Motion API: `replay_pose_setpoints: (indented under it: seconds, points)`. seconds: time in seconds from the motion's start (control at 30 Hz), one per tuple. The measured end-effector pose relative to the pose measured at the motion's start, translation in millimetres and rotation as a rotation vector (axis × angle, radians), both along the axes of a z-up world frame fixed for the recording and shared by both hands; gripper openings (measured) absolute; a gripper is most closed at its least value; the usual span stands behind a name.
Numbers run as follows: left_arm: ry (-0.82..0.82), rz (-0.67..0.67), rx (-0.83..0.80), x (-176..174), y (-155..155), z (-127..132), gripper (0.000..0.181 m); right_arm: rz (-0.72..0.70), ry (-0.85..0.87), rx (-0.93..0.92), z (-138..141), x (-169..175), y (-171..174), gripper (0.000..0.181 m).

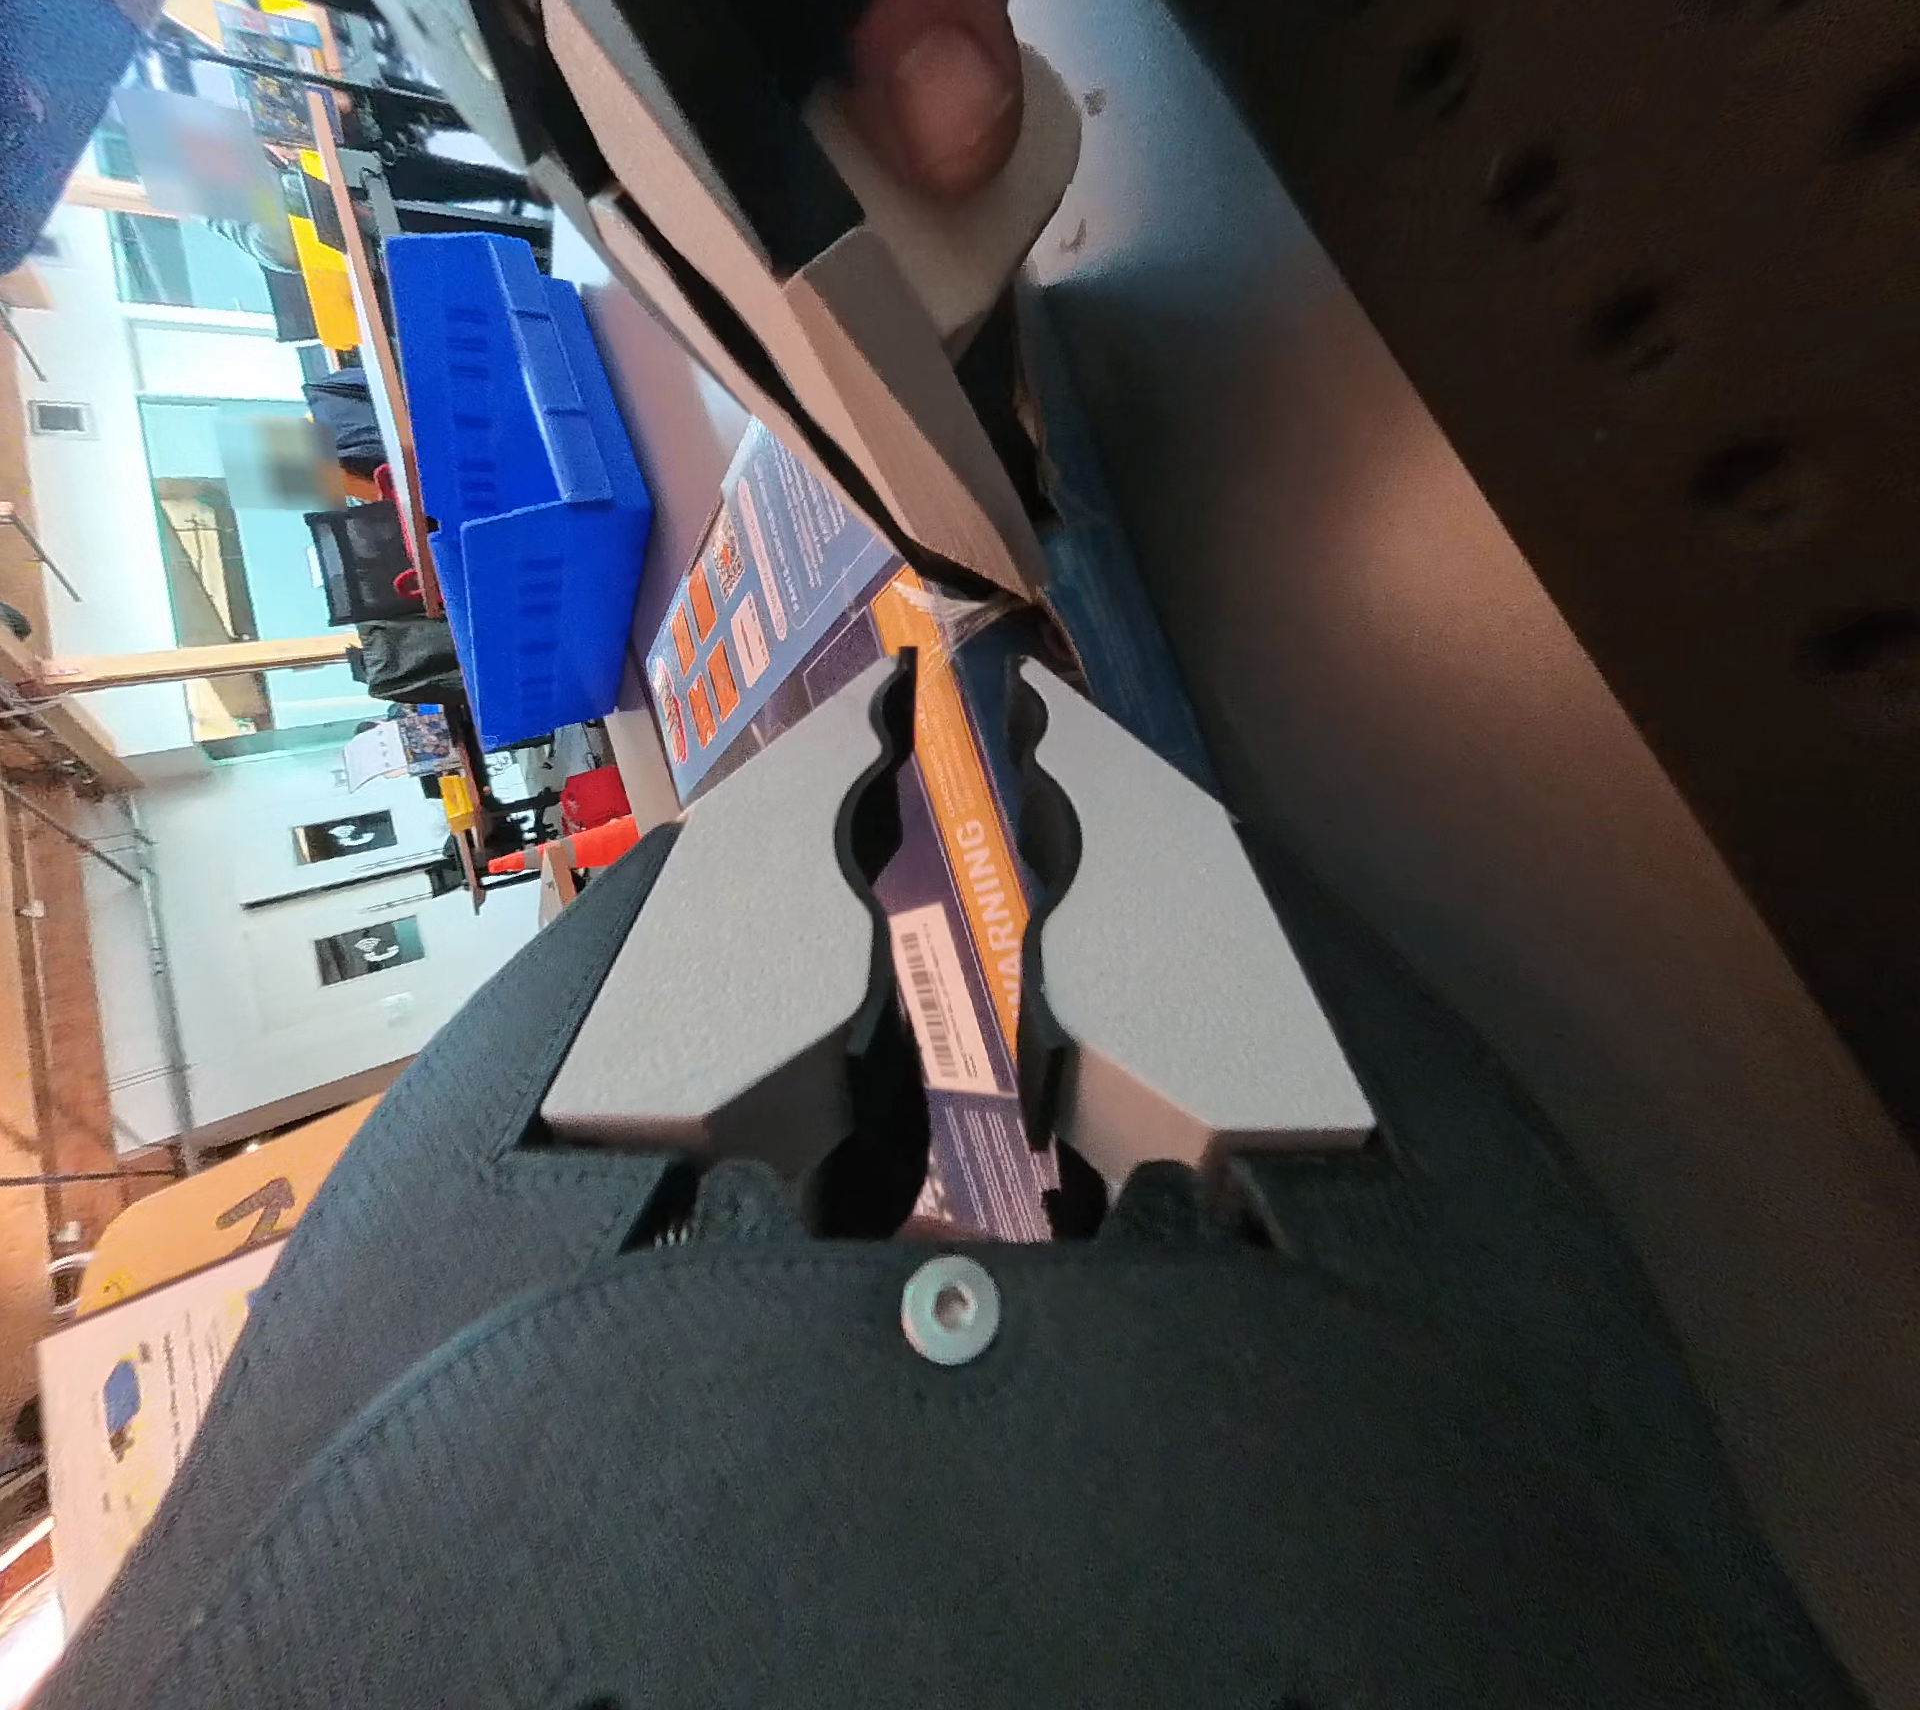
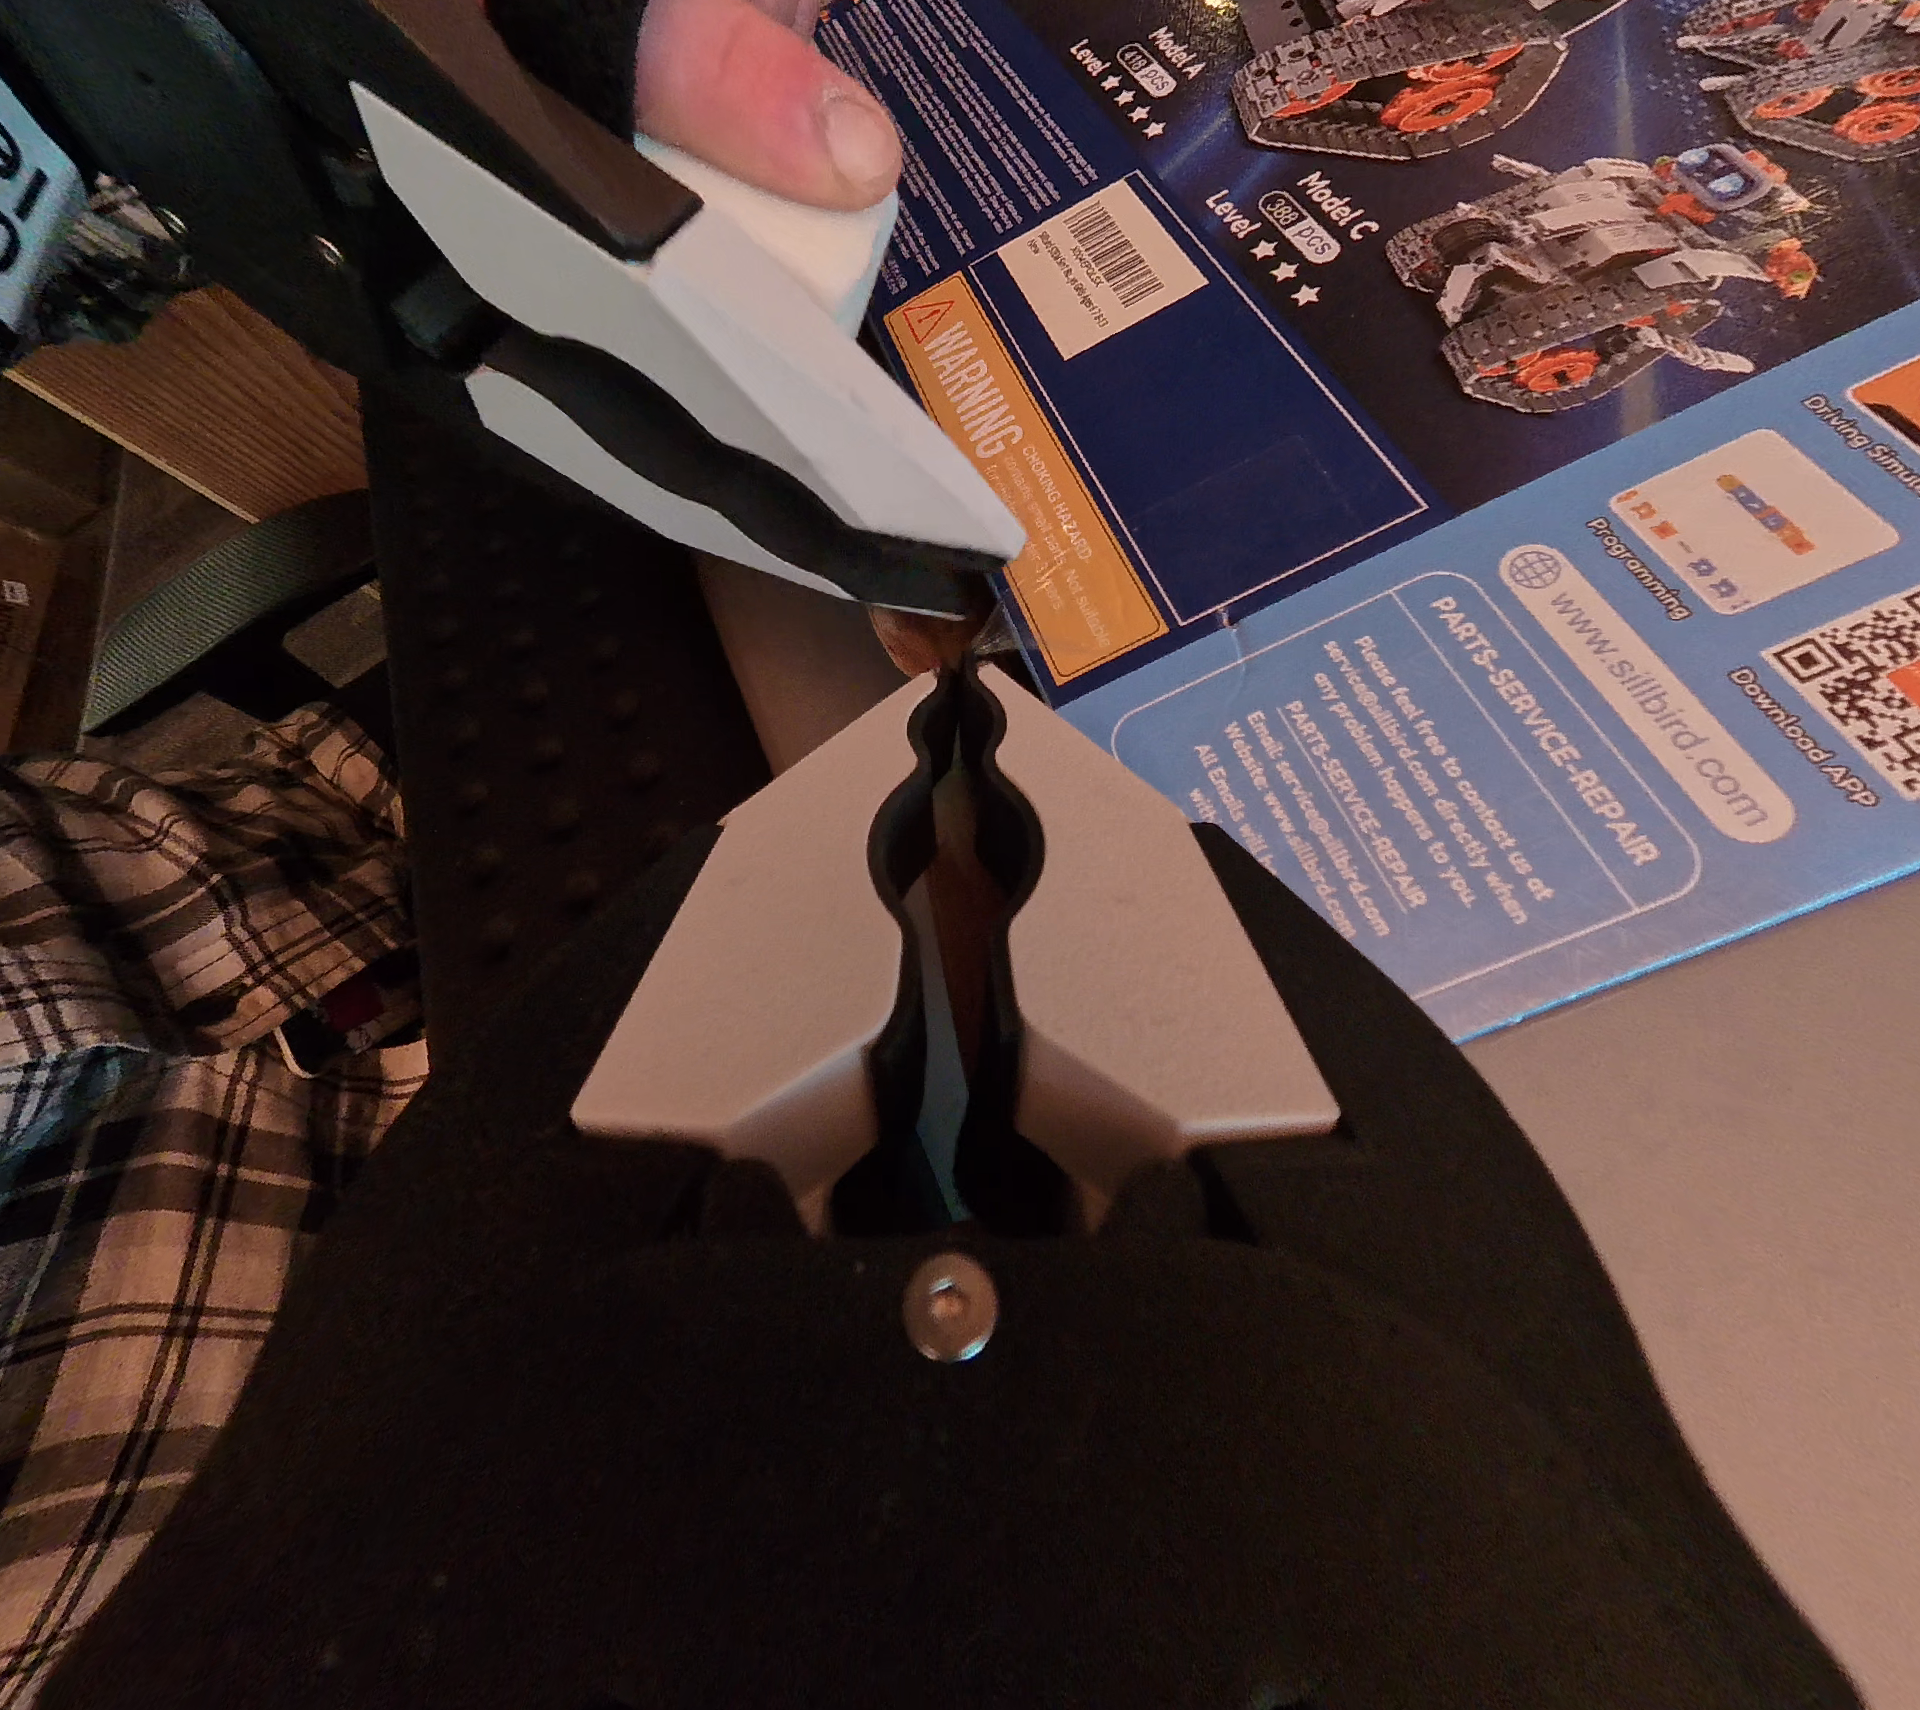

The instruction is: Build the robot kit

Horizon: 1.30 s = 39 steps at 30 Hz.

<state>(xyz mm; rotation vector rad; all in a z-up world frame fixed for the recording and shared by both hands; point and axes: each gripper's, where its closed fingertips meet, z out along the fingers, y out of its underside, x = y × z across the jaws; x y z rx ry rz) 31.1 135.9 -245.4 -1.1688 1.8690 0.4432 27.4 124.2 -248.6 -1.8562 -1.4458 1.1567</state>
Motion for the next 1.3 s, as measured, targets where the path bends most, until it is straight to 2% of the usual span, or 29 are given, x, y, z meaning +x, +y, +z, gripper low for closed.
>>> replay_pose_setpoints:
  seconds: [0.17, 0.23, 0.33, 0.5, 0.67, 0.77, 1.07, 1.13, 1.17, 1.2, 1.27, 1.3]
  points:
    - [-0.013, -0.029, 0.064, 8.9, 2.8, 0.2, 0.011, -0.002, 0.000, 0.004, 0.2, 1.2, 0.6, 0.000]
    - [-0.019, -0.054, 0.125, 9.6, 0.5, -0.7, 0.002, -0.002, 0.000, 0.003, -0.3, 1.8, 0.6, 0.000]
    - [-0.015, -0.063, 0.182, 11.1, -0.7, 1.1, 0.000, -0.002, 0.006, 0.000, 0.1, 2.2, 0.7, 0.000]
    - [0.050, -0.060, 0.199, 12.2, -1.4, 2.4, 0.000, -0.003, 0.008, 0.002, 0.8, 2.3, 0.8, 0.000]
    - [0.214, -0.139, 0.306, 14.0, -2.4, 4.4, 0.000, 0.003, 0.008, 0.002, 3.0, 2.0, 0.6, 0.000]
    - [0.239, -0.164, 0.310, 16.0, -2.6, 5.8, 0.000, 0.007, 0.010, -0.002, 4.1, 4.1, 0.4, 0.000]
    - [-0.110, 0.048, 0.291, 19.9, 6.5, 9.3, 0.000, -0.033, 0.015, -0.001, 4.8, 3.0, 2.4, 0.000]
    - [-0.120, 0.056, 0.307, 20.3, 8.3, 9.9, 0.000, -0.041, 0.011, 0.005, 3.7, 7.2, 5.0, 0.000]
    - [-0.147, 0.056, 0.323, 22.2, 9.2, 13.5, 0.000, -0.032, 0.003, 0.005, 2.3, 7.8, 3.4, 0.000]
    - [-0.315, 0.018, 0.445, 35.0, 5.9, 52.4, 0.000, -0.014, -0.008, 0.017, 0.0, 3.9, 0.2, 0.000]
    - [-0.505, 0.043, 0.488, 60.1, 8.8, 126.7, 0.000, 0.008, -0.012, 0.028, -1.6, -7.3, -8.7, 0.000]
    - [-0.500, 0.079, 0.439, 63.5, 21.2, 129.1, 0.000, 0.021, -0.008, 0.016, -0.6, -8.0, -10.3, 0.000]
